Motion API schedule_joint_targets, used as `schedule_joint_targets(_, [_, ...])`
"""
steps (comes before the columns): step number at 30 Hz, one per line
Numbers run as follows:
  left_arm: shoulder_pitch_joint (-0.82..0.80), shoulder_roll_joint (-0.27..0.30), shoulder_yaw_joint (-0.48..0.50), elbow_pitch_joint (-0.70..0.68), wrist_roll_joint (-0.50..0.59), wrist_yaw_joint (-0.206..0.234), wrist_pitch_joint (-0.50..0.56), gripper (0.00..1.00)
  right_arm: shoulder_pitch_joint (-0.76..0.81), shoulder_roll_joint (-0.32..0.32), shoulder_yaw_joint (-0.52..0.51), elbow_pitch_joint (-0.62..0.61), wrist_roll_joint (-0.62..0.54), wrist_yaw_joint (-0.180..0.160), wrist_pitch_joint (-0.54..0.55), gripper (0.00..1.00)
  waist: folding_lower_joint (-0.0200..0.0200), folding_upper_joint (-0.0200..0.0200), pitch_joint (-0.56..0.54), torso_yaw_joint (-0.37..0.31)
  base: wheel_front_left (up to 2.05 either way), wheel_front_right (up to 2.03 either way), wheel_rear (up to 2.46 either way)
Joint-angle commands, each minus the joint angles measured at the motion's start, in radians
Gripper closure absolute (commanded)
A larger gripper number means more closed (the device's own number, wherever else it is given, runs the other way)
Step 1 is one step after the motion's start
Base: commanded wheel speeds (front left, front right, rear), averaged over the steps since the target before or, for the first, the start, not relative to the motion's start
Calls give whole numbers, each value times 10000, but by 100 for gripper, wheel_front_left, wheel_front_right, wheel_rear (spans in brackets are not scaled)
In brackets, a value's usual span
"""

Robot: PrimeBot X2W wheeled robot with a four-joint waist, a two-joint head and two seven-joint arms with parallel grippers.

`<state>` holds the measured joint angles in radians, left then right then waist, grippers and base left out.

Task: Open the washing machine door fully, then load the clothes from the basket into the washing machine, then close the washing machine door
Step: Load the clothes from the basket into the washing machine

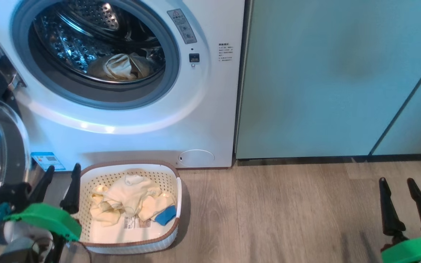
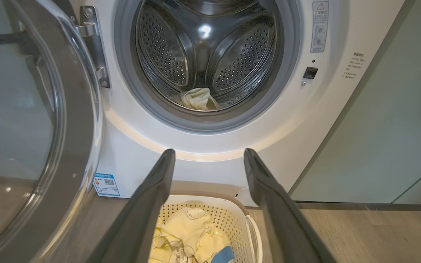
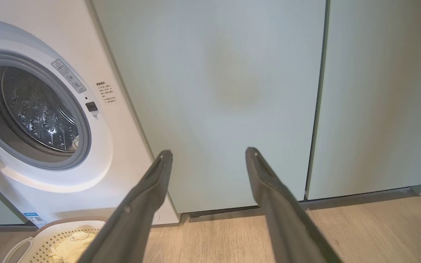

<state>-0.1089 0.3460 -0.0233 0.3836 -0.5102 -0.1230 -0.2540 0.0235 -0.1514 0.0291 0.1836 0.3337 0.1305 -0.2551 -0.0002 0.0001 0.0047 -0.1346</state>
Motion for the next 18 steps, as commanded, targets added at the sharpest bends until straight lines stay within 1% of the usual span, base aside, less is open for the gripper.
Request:
schedule_joint_targets(1, [-269,241,596,-409,133,32,-77,0,-226,-232,89,-345,-67,2,-67,0,2,-1,-45,57,0,0,0])
schedule_joint_targets(8, [242,-42,1387,-841,387,40,-77,0,-188,-184,28,-356,-86,2,-67,0,2,-1,-117,157,0,0,0])
schedule_joint_targets(18, [587,-225,1667,-1103,596,-27,-78,0,-51,-115,-143,-398,-73,2,-67,0,2,-1,-217,288,0,0,0])
